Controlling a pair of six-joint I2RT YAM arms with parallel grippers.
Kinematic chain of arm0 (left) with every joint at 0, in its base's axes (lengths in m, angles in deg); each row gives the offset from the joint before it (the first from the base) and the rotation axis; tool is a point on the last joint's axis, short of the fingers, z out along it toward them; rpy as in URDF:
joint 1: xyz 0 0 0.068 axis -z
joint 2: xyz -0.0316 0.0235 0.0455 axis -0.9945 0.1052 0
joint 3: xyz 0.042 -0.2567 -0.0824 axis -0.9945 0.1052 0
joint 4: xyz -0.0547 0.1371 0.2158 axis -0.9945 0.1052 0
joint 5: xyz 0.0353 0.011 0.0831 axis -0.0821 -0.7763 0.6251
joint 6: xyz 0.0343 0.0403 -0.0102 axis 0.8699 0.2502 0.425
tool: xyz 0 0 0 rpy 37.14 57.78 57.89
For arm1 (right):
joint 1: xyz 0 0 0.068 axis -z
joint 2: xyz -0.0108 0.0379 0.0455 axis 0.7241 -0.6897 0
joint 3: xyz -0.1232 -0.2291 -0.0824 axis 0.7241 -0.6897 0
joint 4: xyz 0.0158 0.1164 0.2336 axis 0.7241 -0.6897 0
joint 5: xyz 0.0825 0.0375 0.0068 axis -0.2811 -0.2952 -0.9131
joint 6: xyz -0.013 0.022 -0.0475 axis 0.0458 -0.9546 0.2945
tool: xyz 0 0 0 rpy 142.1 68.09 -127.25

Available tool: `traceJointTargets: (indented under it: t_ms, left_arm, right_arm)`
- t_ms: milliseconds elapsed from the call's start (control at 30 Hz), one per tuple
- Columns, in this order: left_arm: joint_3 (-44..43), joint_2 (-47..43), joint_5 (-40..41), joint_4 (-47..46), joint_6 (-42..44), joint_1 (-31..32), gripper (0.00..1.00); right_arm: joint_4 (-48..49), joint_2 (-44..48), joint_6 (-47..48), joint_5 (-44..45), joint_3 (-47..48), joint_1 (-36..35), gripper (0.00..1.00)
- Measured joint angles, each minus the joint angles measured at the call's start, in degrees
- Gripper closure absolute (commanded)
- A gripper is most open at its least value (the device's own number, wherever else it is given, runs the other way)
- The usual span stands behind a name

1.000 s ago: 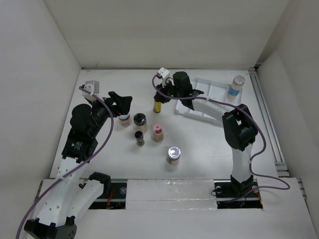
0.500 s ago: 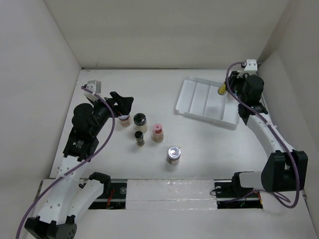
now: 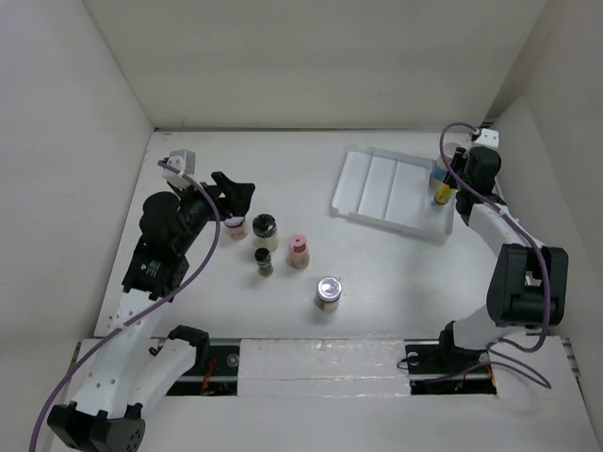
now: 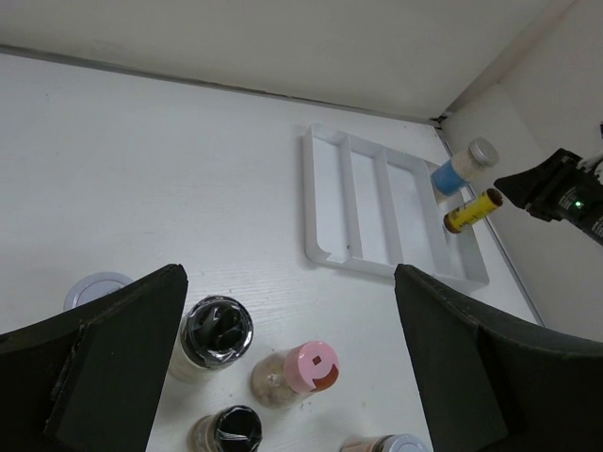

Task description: Organize the condiment bottles

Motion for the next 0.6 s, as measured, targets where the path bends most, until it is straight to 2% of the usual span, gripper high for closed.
traceJointTargets:
  t_ms: [67, 133, 200, 233, 300, 333, 367, 467, 600]
  left_arm:
    - [0.0, 0.0, -0.1, 0.0, 0.0, 0.0, 0.12]
    - [0.0, 0.0, -0.1, -0.1, 0.0, 0.0, 0.12]
    - [0.0, 0.1, -0.3, -0.2, 0.0, 0.0, 0.12]
    - [0.0, 0.1, -0.4, -0.3, 0.0, 0.0, 0.12]
    - [0.0, 0.3, -0.5, -0.4, 0.0, 0.0, 0.12]
    - [0.0, 0.3, -0.5, -0.4, 0.0, 0.0, 0.12]
    - [0.0, 0.4, -0.6, -0.4, 0.0, 0.0, 0.12]
    - [0.0, 0.4, -0.7, -0.4, 0.0, 0.0, 0.12]
    - [0.0, 0.5, -1.0, -0.5, 0.0, 0.0, 0.12]
  right_arm:
    - [1.7, -3.1, -0.1, 0.2, 0.1, 0.0, 0.82]
    - [2.9, -5.9, -0.2, 0.1, 0.1, 0.0, 0.72]
    - [5.1, -7.3, -0.4, 0.1, 0.4, 0.0, 0.58]
    - [5.6, -7.5, -0.6, 0.1, 0.4, 0.0, 0.42]
    - [5.8, -7.5, -0.7, 0.4, 0.4, -0.2, 0.27]
    - [6.1, -7.4, -0.9, 1.0, 0.4, -0.4, 0.16]
    - [6.1, -7.2, -1.0, 1.5, 0.4, -0.5, 0.11]
    - [5.5, -4.5, -1.0, 2.6, -0.1, -1.3, 0.01]
    - [5.1, 3.8, -1.0, 4.9, -1.7, -6.0, 0.01]
